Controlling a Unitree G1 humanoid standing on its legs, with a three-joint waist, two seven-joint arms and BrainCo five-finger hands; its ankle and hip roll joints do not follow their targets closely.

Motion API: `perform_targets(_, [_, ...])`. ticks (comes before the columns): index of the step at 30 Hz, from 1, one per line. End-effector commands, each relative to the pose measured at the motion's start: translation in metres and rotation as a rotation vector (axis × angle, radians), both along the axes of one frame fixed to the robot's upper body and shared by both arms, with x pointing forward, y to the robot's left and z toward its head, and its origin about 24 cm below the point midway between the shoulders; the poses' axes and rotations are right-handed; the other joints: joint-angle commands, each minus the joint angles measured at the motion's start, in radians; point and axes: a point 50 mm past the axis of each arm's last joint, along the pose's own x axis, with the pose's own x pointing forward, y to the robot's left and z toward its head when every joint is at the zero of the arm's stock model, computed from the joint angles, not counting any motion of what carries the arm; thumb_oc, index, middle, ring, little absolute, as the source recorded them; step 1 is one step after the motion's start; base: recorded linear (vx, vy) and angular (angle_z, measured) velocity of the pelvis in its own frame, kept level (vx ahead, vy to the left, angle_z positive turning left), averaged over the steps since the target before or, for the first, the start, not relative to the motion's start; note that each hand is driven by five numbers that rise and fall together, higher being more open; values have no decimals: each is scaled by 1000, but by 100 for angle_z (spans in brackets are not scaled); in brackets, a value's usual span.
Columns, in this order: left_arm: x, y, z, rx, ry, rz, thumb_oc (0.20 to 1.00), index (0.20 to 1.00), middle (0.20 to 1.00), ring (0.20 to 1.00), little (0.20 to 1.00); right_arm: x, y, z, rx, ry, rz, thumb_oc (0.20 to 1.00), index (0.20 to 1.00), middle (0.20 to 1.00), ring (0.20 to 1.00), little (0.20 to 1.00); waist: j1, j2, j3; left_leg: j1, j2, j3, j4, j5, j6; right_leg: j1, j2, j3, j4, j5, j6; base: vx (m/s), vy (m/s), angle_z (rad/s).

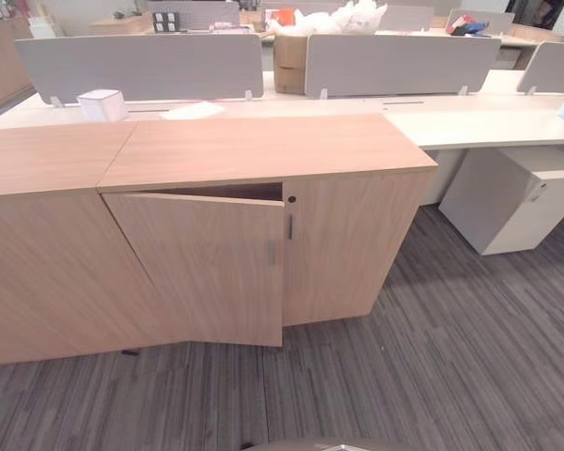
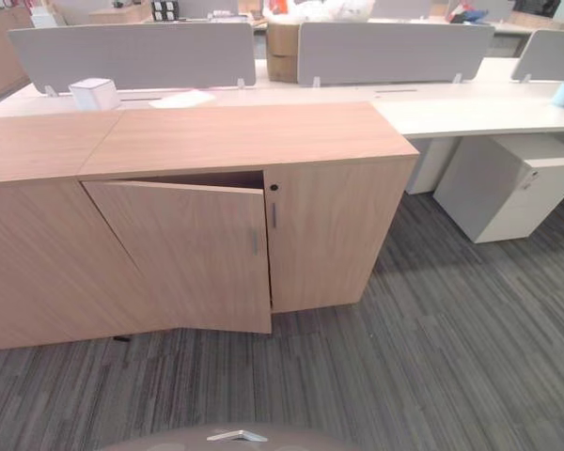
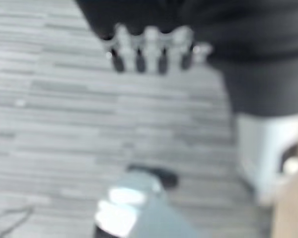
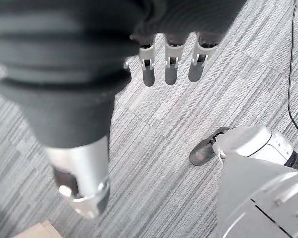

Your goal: Put the empty folder in the office cabinet

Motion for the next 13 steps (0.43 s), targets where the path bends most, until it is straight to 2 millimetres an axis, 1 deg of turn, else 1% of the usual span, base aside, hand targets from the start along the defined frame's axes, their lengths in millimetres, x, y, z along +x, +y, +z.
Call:
perform_targets(1, [25,-4,0,1,-48,-49,1000,1000,1000,1000,1000,14,-5,2,-25,-21,-25,1000,1000,1000,1000,1000,16,6,32,97,-29,-23,-4,-166,27,-76,27,15,45,31,18,0,0,0])
perform_targets(6, [25,0,0,15,-53,4,1000,1000,1000,1000,1000,20,-1,1,-28,-21,19,1000,1000,1000,1000,1000,14,5,36,95,-28,-18,-4,-165,25,-81,28,17,43,33,16,0,0,0])
perform_targets(10, [25,0,0,17,-53,12,1000,1000,1000,1000,1000,26,2,0,-25,-36,36,1000,1000,1000,1000,1000,13,6,37,94,-29,-16,-4,-166,25,-83,28,20,41,37,15,0,0,0])
perform_targets(13, [25,0,0,15,-53,12,1000,1000,1000,1000,1000,27,3,0,-25,-38,40,1000,1000,1000,1000,1000,12,7,36,94,-29,-15,-4,-165,25,-83,28,20,39,37,15,0,0,0])
